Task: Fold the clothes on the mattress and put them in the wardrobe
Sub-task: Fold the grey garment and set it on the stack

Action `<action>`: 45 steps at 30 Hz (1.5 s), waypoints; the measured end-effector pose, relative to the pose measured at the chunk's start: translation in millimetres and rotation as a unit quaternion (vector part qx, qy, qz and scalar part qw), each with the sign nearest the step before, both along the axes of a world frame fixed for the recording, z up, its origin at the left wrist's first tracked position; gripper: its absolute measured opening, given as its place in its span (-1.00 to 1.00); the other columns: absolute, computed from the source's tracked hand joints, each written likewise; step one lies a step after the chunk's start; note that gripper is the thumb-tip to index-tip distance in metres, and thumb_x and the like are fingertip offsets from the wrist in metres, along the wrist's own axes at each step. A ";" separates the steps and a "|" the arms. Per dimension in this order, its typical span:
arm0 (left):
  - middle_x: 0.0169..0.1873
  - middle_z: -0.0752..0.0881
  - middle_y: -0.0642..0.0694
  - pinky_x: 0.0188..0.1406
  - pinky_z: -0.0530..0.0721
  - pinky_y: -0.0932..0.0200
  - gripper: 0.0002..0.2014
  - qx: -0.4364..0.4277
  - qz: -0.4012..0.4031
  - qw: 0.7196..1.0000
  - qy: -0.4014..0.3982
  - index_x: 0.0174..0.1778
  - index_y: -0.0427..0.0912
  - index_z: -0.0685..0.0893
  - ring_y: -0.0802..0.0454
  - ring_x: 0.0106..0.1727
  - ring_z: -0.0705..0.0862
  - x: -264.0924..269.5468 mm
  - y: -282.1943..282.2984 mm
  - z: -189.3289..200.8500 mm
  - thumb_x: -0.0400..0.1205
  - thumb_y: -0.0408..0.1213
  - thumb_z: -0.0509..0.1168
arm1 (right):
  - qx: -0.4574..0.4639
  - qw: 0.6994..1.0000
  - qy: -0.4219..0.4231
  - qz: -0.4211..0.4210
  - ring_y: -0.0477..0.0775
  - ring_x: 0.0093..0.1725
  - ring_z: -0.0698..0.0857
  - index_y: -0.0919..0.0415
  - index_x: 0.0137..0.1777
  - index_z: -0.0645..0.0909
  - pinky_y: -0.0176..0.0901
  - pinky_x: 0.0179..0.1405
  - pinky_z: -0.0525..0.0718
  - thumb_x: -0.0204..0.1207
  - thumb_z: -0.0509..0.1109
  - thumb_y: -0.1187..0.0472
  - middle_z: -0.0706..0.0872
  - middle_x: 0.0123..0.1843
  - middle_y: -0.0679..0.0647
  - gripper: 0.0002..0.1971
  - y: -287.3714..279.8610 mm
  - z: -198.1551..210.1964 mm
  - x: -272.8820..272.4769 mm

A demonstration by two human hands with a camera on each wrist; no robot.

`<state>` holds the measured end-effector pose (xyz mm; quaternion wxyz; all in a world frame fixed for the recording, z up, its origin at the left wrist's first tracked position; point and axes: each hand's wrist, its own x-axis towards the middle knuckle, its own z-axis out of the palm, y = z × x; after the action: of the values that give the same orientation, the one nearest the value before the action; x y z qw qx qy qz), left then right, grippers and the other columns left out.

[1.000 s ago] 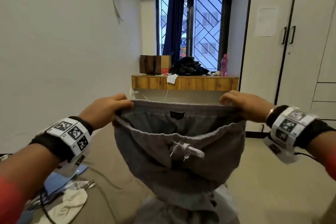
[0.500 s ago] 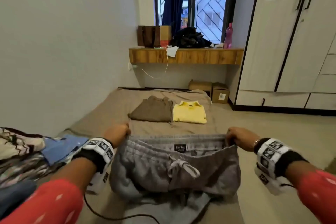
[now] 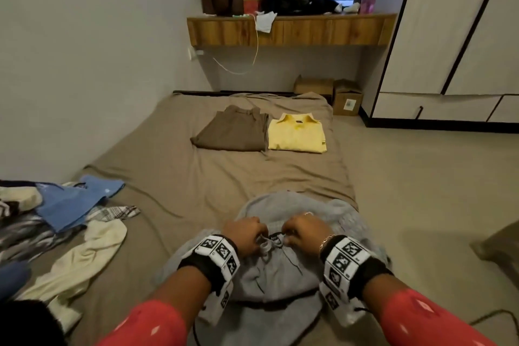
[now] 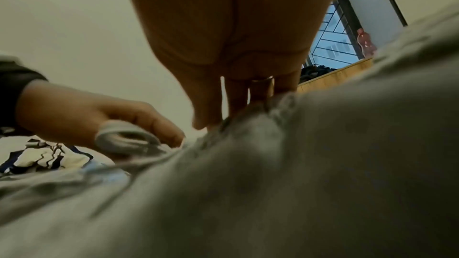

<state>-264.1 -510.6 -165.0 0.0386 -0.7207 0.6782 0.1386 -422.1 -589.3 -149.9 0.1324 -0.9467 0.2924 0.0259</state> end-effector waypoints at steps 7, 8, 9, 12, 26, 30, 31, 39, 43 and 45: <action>0.05 0.63 -0.21 0.16 0.54 -0.06 -0.83 0.013 -0.008 1.000 0.027 -0.02 -0.16 0.64 -0.17 0.14 0.57 8.5 2.1 -9.3 0.53 -0.18 0.34 | -0.057 0.990 0.119 0.042 0.12 0.31 0.45 0.09 0.20 0.61 -0.01 0.28 0.36 0.43 0.37 -0.18 0.55 0.24 0.12 -0.55 -0.9 -4.4 1.3; 0.03 0.63 -0.21 0.13 0.53 -0.01 -0.87 -0.009 -0.010 0.999 0.045 -0.08 -0.17 0.63 -0.16 0.11 0.57 11.0 1.5 -4.8 0.54 -0.21 0.33 | -0.045 0.993 0.100 0.045 0.14 0.30 0.46 0.13 0.17 0.61 -0.03 0.24 0.38 0.46 0.36 -0.13 0.54 0.24 0.14 -0.59 -2.7 -1.0 0.2; 0.01 0.62 -0.23 0.08 0.51 0.04 -0.87 -0.042 -0.010 0.997 0.067 -0.09 -0.21 0.62 -0.17 0.08 0.56 14.8 -0.6 0.3 0.56 -0.23 0.29 | -0.028 0.997 0.062 0.040 0.16 0.27 0.48 0.17 0.14 0.61 -0.05 0.19 0.41 0.50 0.35 -0.08 0.53 0.22 0.15 -0.63 -7.1 1.7 -0.1; -0.01 0.65 -0.31 -0.04 0.46 0.09 -0.92 -0.115 0.026 0.980 0.163 -0.07 -0.22 0.56 -0.20 0.04 0.60 27.4 -7.2 16.2 0.62 -0.30 0.20 | 0.016 0.999 -0.048 0.009 0.18 0.16 0.53 0.19 0.03 0.58 -0.07 0.06 0.44 0.51 0.37 0.01 0.57 0.13 0.16 -0.74 -22.3 15.8 4.8; -0.15 0.69 -0.17 -0.13 0.46 0.14 -0.58 -0.074 0.053 0.985 0.149 0.18 -0.22 0.57 -0.14 -0.06 0.63 19.0 -9.5 16.2 0.52 -0.04 0.17 | 0.017 0.999 -0.046 -0.013 0.16 0.11 0.61 0.08 0.09 0.48 -0.20 -0.17 0.29 0.55 0.33 0.04 0.66 0.03 0.10 -0.80 -24.7 11.4 14.4; -0.03 0.70 -0.27 -0.07 0.49 0.06 -0.77 -0.117 -0.009 0.988 0.101 0.03 -0.31 0.62 -0.20 0.02 0.63 10.9 0.6 38.9 0.60 -0.21 0.23 | 0.054 0.997 0.049 0.019 0.18 0.16 0.61 0.22 0.25 0.52 -0.21 -0.15 0.33 0.51 0.38 -0.02 0.67 0.15 0.17 -0.59 -22.8 28.9 8.7; 0.00 0.69 -0.27 -0.04 0.50 0.04 -0.79 -0.133 -0.016 0.987 0.093 0.05 -0.30 0.61 -0.21 0.05 0.62 9.6 5.0 45.6 0.62 -0.25 0.24 | 0.049 0.996 0.072 0.036 0.20 0.15 0.62 0.25 0.19 0.56 -0.20 -0.16 0.34 0.51 0.39 -0.02 0.68 0.15 0.20 -0.61 -21.3 38.0 6.3; -0.14 0.67 -0.26 -0.23 0.38 0.12 -0.76 -0.128 -0.013 0.990 0.065 -0.04 -0.27 0.61 -0.14 -0.09 0.61 24.0 43.5 111.6 0.64 -0.13 0.27 | -0.031 0.995 0.000 0.092 0.00 0.09 0.59 0.06 0.39 0.42 -0.21 -0.04 0.46 0.53 0.38 0.10 0.61 0.14 -0.06 -0.56 11.1 131.5 -29.8; -0.05 0.69 -0.25 -0.26 0.26 0.22 -0.77 -0.175 -0.012 0.984 0.026 0.02 -0.26 0.62 -0.11 -0.04 0.60 24.7 59.4 137.8 0.64 -0.14 0.27 | -0.062 0.980 -0.003 0.190 0.04 0.20 0.56 -0.17 0.50 0.26 -0.12 0.16 0.54 0.60 0.26 0.21 0.53 0.35 -0.01 -0.48 41.9 151.2 -46.7; -0.04 0.69 -0.25 -0.22 0.30 0.20 -0.76 -0.193 -0.018 0.981 0.005 0.04 -0.25 0.61 -0.14 0.03 0.61 23.8 68.1 146.5 0.64 -0.13 0.27 | -0.115 0.966 0.073 0.220 0.14 0.25 0.53 -0.08 0.50 0.36 -0.02 0.22 0.52 0.61 0.22 0.24 0.51 0.36 0.12 -0.53 47.5 158.7 -51.9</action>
<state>-240.2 -442.5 -18.6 -0.1020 -0.7018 0.7050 0.0079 -474.0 -541.8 8.8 -0.0085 -0.9921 0.0872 0.0898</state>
